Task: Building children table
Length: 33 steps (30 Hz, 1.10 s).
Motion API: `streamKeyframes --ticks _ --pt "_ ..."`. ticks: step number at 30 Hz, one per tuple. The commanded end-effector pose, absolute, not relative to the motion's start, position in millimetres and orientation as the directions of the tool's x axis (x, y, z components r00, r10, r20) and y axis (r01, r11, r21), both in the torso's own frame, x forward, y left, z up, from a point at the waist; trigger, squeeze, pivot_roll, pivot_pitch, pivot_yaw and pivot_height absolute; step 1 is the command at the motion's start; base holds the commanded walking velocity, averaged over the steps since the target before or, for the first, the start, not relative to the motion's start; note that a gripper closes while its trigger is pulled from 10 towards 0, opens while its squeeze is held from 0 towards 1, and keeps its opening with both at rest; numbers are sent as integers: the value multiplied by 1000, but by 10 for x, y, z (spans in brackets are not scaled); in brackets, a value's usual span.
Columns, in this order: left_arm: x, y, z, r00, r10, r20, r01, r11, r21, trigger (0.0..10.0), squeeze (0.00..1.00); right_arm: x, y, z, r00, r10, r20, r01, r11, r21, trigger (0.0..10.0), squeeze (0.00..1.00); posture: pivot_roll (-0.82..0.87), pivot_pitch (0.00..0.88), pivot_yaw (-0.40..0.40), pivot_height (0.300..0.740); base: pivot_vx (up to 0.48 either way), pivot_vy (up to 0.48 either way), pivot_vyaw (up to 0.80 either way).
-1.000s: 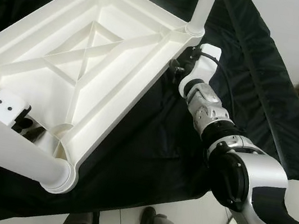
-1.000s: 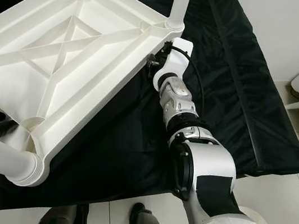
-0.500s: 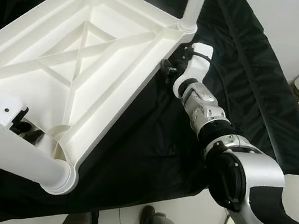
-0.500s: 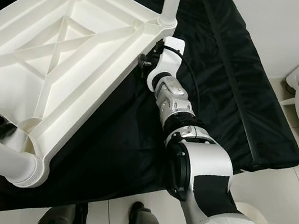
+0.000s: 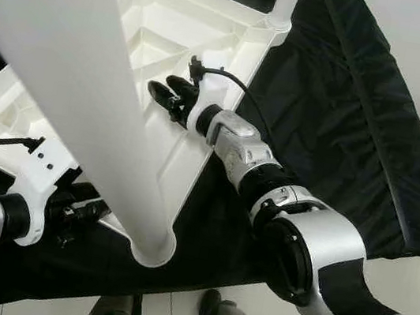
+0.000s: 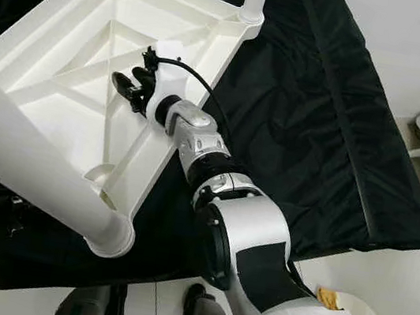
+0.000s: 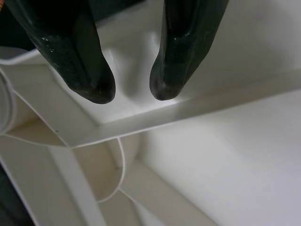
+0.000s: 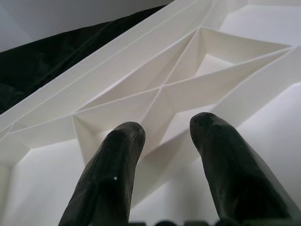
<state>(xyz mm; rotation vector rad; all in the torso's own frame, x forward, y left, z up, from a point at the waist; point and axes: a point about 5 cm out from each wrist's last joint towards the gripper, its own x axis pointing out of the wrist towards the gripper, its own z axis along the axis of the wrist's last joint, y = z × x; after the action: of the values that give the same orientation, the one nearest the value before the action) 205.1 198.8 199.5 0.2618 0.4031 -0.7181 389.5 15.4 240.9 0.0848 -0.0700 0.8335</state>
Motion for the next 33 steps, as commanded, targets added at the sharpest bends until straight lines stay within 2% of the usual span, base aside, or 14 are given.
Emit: streamKeyframes --ticks 1,7,9,11,22,31,33 --pt "2041 1988 1933 667 -578 -471 682 727 74 10000 0 3870 190 2323 664 745 66 -748 661 65 10000 0 148 274 -4 740 0 0 0" --pt "2281 2064 2002 764 -501 -407 590 797 127 10000 0 3962 29 2428 762 635 132 -646 759 79 10000 0 132 259 -7 740 0 0 0" --pt "2364 2064 1993 776 -488 -399 576 807 134 10000 0 4001 -73 2474 797 579 172 -599 795 97 10000 0 124 254 -6 740 0 0 0" --pt "2424 2043 1986 780 -488 -392 574 808 135 10000 0 4010 -138 2490 794 571 207 -598 795 101 10000 0 108 249 -4 740 0 0 0" --pt "2671 1913 1989 791 -505 -346 576 804 144 10000 0 3896 -355 2389 646 689 327 -736 677 27 10000 0 58 229 5 740 0 0 0" --pt "2819 1864 1967 788 -517 -334 588 792 161 10000 0 3588 -825 2043 582 741 334 -789 614 13 10000 0 25 211 25 740 0 0 0" --pt "2915 1854 1957 802 -504 -319 571 804 166 10000 0 3363 -1059 1989 550 755 357 -813 582 23 10000 0 16 208 32 740 0 0 0"
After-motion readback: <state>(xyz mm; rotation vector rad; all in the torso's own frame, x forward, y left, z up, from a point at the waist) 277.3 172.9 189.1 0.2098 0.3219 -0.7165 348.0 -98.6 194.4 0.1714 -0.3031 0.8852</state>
